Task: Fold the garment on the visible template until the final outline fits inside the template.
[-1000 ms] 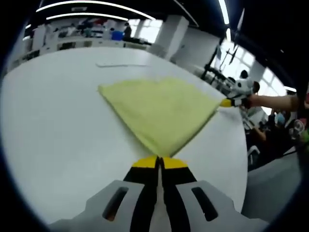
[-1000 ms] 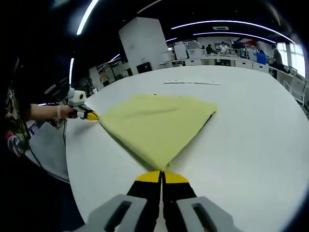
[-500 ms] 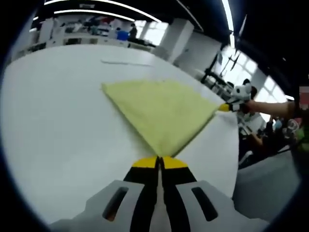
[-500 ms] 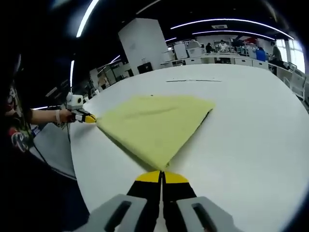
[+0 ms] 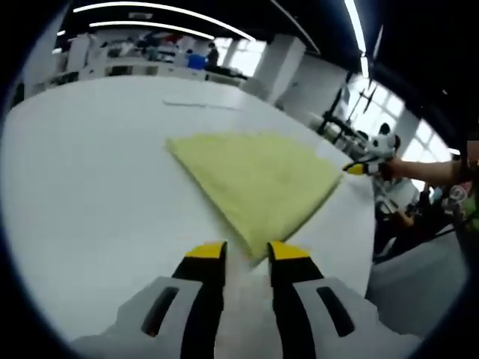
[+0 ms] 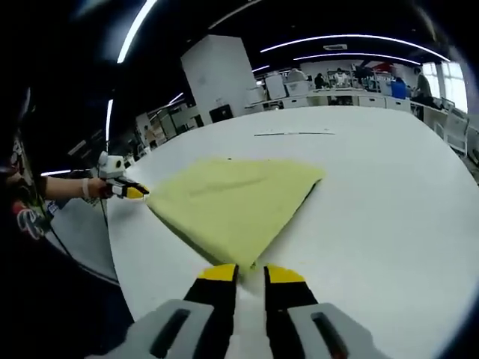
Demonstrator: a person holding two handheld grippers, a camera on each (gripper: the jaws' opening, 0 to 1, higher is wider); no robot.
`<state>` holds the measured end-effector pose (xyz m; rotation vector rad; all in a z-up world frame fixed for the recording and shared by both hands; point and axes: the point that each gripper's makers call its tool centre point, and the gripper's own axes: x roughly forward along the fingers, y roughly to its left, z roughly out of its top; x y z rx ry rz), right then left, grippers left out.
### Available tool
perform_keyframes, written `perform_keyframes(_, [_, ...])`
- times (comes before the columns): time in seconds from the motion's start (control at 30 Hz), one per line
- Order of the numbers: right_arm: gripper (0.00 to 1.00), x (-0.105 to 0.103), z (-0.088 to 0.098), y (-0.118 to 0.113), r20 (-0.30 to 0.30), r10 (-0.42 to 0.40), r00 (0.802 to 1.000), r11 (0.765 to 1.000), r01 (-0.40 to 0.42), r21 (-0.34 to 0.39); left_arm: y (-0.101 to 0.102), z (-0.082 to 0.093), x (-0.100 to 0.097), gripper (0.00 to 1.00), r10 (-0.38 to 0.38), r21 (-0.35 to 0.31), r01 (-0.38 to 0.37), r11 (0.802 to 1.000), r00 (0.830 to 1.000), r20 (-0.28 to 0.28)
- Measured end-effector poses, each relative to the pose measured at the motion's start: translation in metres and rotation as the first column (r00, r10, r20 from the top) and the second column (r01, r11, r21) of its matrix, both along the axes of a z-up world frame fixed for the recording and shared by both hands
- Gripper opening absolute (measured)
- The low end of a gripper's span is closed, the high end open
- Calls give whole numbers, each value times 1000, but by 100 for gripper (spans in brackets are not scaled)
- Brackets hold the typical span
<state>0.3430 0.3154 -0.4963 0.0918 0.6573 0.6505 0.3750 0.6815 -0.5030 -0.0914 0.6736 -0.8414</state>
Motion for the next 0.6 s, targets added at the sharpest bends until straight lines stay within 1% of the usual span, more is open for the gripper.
perform_keyframes(0.03, [37,1,2,-1,8,-11,1000,1000,11,-2,1,3,1,35,3,2,-3,1000,1000,13])
perform_keyframes(0.1, [53,3,6,-4,25,-30,999,1000,31,-8,0,8,1,46,12,-4,-12,1000,999,29])
perform_keyframes(0.13, [61,3,9,-4,31,-40,999,999,41,-4,-1,10,2,55,17,-3,-17,1000,999,41])
perform_keyframes(0.17, [65,3,10,-4,41,-42,998,999,42,-10,-1,12,3,62,21,2,-22,1000,998,57])
perform_keyframes(0.2, [69,3,11,-4,51,-46,998,999,47,-19,0,11,3,69,27,8,-27,1000,998,61])
perform_keyframes(0.23, [72,3,11,-4,49,-47,998,999,48,-19,1,10,4,79,30,14,-31,999,997,66])
perform_keyframes(0.27, [75,3,12,-3,51,-64,997,998,65,-16,0,11,2,84,28,13,-29,999,997,67])
perform_keyframes(0.33, [83,1,15,-1,58,-62,996,998,63,-15,-2,12,-3,89,29,8,-29,1000,997,67])
perform_keyframes(0.4, [92,1,17,2,73,-60,996,998,61,-14,0,12,-4,89,36,6,-36,999,997,70])
perform_keyframes(0.47, [99,2,18,3,81,-66,995,998,68,-13,0,13,-5,90,45,1,-45,999,997,69])
perform_keyframes(0.53, [99,5,19,3,100,-67,993,998,68,-7,1,11,-6,89,54,7,-55,998,997,63])
perform_keyframes(0.6, [99,9,20,7,108,-68,992,998,66,22,3,10,-7,89,78,9,-79,997,996,47])
